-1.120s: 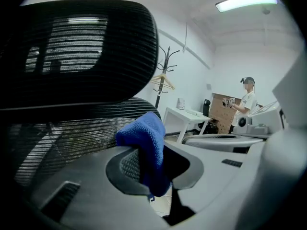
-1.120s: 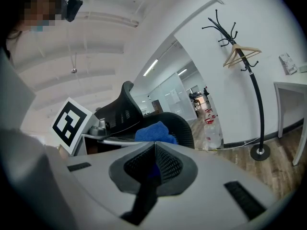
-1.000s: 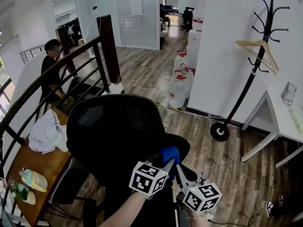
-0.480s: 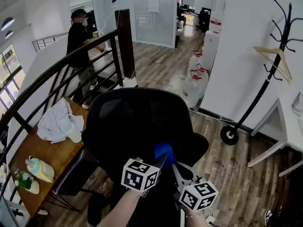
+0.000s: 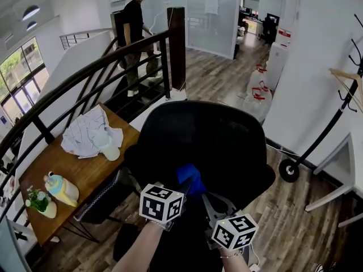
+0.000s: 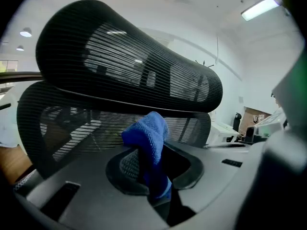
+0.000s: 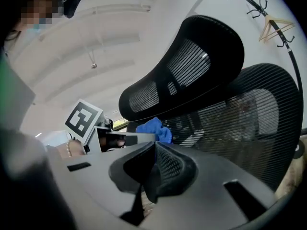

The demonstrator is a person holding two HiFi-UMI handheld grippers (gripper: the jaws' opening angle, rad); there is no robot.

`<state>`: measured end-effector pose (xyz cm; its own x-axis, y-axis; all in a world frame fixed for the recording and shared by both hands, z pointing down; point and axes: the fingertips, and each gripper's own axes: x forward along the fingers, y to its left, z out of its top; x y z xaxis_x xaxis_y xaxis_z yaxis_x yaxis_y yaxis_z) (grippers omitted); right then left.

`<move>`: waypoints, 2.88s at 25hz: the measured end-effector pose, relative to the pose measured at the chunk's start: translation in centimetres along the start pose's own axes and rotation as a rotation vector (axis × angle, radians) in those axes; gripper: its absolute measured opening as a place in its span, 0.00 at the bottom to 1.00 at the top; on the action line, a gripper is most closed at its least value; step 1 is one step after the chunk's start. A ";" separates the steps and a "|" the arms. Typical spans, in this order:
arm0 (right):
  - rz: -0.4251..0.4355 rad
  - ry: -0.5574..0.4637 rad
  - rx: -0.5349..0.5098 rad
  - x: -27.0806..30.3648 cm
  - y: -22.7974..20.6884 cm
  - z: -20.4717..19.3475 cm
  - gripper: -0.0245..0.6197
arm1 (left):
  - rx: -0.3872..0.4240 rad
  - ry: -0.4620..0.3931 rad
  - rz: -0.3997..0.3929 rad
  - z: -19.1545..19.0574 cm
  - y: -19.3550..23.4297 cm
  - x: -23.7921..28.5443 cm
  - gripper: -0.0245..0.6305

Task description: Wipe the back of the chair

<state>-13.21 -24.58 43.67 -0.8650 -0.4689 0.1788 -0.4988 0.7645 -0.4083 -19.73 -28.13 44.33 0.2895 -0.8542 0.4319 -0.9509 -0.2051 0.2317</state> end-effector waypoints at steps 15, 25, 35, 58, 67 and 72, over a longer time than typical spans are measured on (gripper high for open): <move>0.115 0.061 -0.017 5.6 6.1 -1.8 0.08 | -0.106 -0.056 0.167 -0.3 10.0 -6.3 0.15; 0.103 0.070 -0.024 4.9 6.4 -2.1 0.08 | -0.148 -0.087 0.291 -0.7 13.1 -9.0 0.15; -0.007 0.035 -0.006 -0.3 2.5 -2.2 0.08 | -0.041 -0.036 0.252 -3.2 7.8 -9.4 0.15; -0.309 -0.078 0.097 -16.7 -8.3 -2.7 0.08 | 0.076 0.143 -0.270 -7.7 -17.4 4.1 0.15; -0.352 -0.052 0.141 -18.9 -11.8 -4.6 0.08 | 0.120 0.218 -0.325 -9.8 -21.5 8.9 0.15; -0.346 -0.039 0.154 -18.5 -13.0 -4.8 0.08 | 0.113 0.237 -0.304 -10.3 -21.5 10.5 0.15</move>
<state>9.02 -23.75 49.97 -0.6425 -0.7067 0.2961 -0.7444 0.4842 -0.4598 4.84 -27.75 52.90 0.5643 -0.6154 0.5504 -0.8202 -0.4941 0.2884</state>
